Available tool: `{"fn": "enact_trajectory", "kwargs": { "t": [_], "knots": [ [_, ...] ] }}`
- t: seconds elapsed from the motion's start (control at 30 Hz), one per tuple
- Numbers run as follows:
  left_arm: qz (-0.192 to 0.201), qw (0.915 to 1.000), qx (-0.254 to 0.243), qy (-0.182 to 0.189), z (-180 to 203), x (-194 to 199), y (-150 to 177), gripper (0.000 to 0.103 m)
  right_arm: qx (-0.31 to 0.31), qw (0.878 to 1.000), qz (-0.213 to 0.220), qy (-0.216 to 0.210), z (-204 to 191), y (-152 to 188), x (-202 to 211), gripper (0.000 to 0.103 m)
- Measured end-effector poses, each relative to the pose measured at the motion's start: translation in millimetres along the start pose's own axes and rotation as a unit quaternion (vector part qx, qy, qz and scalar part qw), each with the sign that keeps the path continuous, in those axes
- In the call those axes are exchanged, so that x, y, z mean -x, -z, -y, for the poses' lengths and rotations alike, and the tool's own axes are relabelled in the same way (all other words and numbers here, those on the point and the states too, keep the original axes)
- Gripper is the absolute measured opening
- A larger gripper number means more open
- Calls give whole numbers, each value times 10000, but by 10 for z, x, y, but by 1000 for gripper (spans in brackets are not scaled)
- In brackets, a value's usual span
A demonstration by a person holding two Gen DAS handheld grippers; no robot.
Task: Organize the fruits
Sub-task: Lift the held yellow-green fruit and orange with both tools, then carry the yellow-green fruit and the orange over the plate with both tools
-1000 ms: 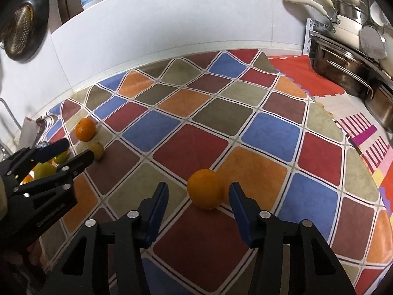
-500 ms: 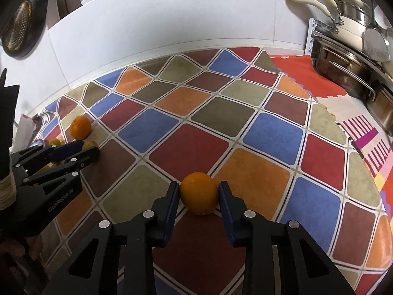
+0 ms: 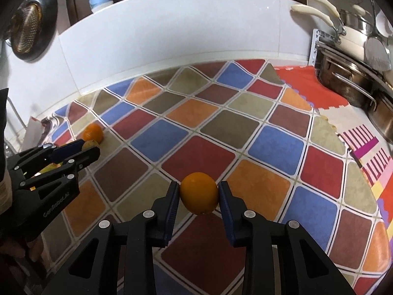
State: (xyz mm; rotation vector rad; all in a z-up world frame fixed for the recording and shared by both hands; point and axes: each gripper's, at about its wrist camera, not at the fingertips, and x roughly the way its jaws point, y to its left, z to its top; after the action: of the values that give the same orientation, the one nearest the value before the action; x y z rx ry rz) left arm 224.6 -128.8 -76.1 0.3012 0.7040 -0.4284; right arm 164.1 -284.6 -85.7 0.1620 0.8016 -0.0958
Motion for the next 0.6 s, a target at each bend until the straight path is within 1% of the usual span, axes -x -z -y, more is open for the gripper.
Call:
{"fn": "enact_trajectory", "kwargs": {
  "t": [0.3, 0.6],
  "knots": [
    [284, 9995, 124, -75, -45, 455, 101, 27, 231, 9990, 304, -235, -168, -8, 295, 34],
    [481, 9970, 467, -375, -178, 910, 317, 27, 644, 9948, 589, -534, -420, 24, 605, 34]
  ]
}}
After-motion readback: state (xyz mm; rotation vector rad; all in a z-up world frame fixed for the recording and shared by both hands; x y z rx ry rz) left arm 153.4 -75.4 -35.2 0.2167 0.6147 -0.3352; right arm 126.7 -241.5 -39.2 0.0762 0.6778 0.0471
